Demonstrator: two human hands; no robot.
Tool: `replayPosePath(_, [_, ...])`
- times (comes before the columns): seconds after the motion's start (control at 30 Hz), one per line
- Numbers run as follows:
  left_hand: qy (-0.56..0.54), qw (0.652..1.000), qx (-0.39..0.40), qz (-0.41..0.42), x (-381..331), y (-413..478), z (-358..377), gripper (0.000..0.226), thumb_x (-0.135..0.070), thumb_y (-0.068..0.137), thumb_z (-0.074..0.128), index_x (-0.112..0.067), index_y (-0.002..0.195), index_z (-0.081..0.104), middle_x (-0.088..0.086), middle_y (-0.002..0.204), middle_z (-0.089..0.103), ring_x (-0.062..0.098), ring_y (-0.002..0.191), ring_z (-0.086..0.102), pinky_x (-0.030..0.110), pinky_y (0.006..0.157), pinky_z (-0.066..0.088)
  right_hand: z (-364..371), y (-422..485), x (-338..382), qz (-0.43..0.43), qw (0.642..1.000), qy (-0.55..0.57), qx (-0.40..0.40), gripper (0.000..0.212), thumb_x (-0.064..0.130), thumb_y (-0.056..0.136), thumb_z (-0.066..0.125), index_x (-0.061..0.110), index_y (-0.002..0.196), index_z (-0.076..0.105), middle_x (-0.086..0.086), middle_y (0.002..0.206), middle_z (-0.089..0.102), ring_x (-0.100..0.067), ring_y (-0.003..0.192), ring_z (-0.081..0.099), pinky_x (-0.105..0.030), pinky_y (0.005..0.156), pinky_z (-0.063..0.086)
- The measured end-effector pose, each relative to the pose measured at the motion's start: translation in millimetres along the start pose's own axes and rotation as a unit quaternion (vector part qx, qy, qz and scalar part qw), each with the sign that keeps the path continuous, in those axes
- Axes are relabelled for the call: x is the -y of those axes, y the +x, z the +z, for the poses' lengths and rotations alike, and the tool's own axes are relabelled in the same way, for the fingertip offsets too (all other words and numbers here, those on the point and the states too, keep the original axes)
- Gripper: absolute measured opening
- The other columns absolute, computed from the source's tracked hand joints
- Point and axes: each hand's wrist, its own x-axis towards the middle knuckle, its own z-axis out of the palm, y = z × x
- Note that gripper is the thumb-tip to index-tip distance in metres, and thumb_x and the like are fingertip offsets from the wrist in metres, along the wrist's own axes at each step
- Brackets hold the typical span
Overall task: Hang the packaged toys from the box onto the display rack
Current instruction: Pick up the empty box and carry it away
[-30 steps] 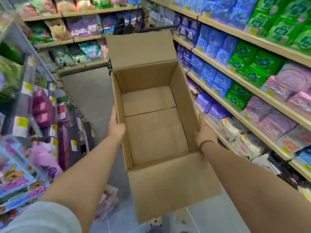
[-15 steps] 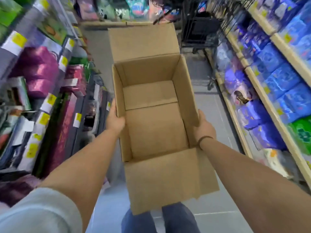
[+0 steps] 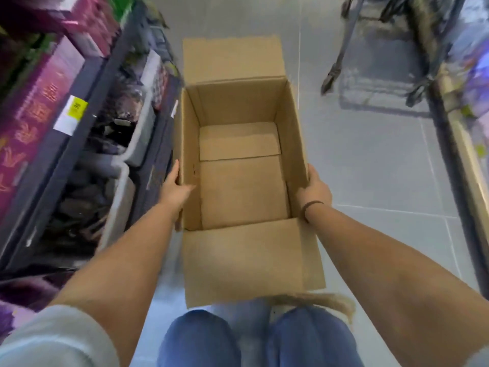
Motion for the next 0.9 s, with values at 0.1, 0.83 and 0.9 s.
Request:
replayPosePath(0.1, [0.018, 0.999, -0.031, -0.016, 59.5, 46.0, 18.4, 0.076, -0.010, 0.085, 0.065, -0.031, 0.147, 0.027, 0.004, 0.143, 0.048, 0.022, 0.119, 0.054, 0.033, 0.095, 0.047, 58.1, 41.6, -23.9, 0.003, 1.000, 0.018, 0.002, 0.064, 0.014, 0.088, 0.043, 0.033, 0.147, 0.027, -0.014, 0.120, 0.063, -0.037, 0.109, 0.058, -0.044, 0.095, 0.048])
replayPosePath(0.83, [0.258, 0.965, -0.033, 0.033, 157.6, 162.2, -8.8, 0.074, -0.006, 0.090, 0.046, -0.035, 0.150, 0.014, 0.011, 0.142, 0.042, 0.034, 0.123, 0.048, 0.045, 0.101, 0.041, 232.6, 82.7, -22.3, 0.044, 0.997, 0.051, 0.046, 0.078, 0.010, 0.090, 0.041, 0.036, 0.151, 0.000, -0.014, 0.121, 0.061, -0.035, 0.103, 0.060, -0.046, 0.092, 0.051])
replayPosePath(0.9, [0.257, 0.965, -0.039, 0.035, 157.3, 163.1, -9.3, 0.073, -0.006, 0.090, 0.047, -0.034, 0.150, 0.016, 0.011, 0.140, 0.045, 0.033, 0.121, 0.049, 0.045, 0.098, 0.042, 230.6, 86.5, -19.4, 0.035, 0.997, 0.038, 0.055, 0.076, 0.012, 0.091, 0.040, 0.034, 0.151, -0.001, -0.013, 0.119, 0.061, -0.033, 0.097, 0.060, -0.042, 0.084, 0.052])
